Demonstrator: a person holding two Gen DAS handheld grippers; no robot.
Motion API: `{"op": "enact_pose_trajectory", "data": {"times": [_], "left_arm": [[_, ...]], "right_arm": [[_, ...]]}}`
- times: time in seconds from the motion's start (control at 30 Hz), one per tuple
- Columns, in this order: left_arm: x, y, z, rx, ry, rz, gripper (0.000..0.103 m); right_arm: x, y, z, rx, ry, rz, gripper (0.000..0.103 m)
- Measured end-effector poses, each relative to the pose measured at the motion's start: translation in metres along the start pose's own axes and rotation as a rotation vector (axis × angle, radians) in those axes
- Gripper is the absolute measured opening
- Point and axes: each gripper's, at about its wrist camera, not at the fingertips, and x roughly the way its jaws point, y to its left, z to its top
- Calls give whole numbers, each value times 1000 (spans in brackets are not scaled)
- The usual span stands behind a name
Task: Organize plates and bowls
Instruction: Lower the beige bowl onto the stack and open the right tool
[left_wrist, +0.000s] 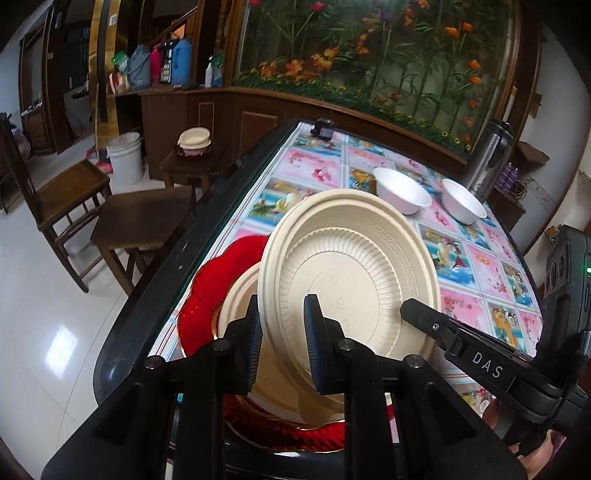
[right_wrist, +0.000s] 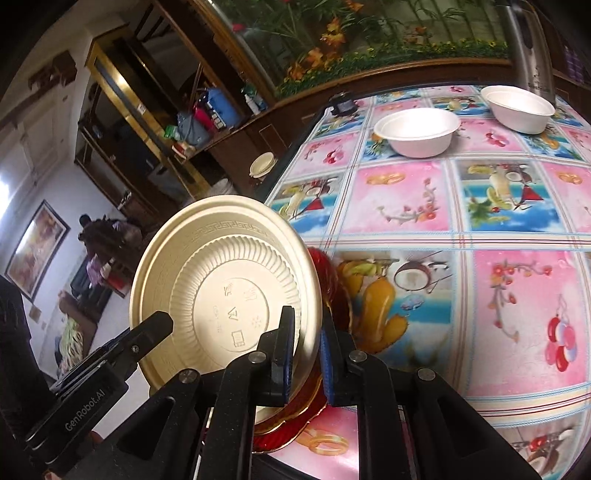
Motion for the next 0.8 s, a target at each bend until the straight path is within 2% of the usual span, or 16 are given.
{"op": "enact_pose_trajectory", "data": {"times": [0.23, 0.33, 0.37, 0.43, 0.47, 0.5, 0.57, 0.6, 0.63, 0.7, 0.73, 0.8], "left_arm": [[4, 12, -4, -43, 28, 8, 18], [2, 13, -4, -51, 25, 31, 22], [1, 13, -3, -52, 19, 46, 26], [-5, 14, -2, -56, -13, 99, 44], [-9, 15, -2, -61, -34, 122, 58], [-13, 18, -1, -71, -59, 142, 65], [-23, 22, 0, -98, -111, 163, 71], [-28, 22, 2, -109, -136, 157, 77], [-33, 21, 4, -118, -153, 135, 80], [-36, 19, 9, -133, -157, 71, 83], [-36, 14, 11, -147, -145, 9, 83], [-33, 2, 17, -155, -126, -67, 88]], "right_arm": [[10, 11, -9, -73, 0, -29, 16], [10, 14, -10, -97, -10, -28, 18], [10, 15, -11, -105, -8, -26, 21], [9, 15, -11, -115, -16, -19, 27], [5, 14, -11, -124, -31, -12, 31], [3, 15, -11, -129, -39, -8, 34], [-6, 11, -9, -146, -70, 11, 38], [-11, 9, -8, -151, -88, 20, 41], [-15, 5, -5, -154, -108, 23, 43], [-27, -9, 1, -153, -161, 10, 55], [-32, -20, 6, -140, -185, -9, 56], [-40, -46, 18, -96, -218, -45, 56]]}}
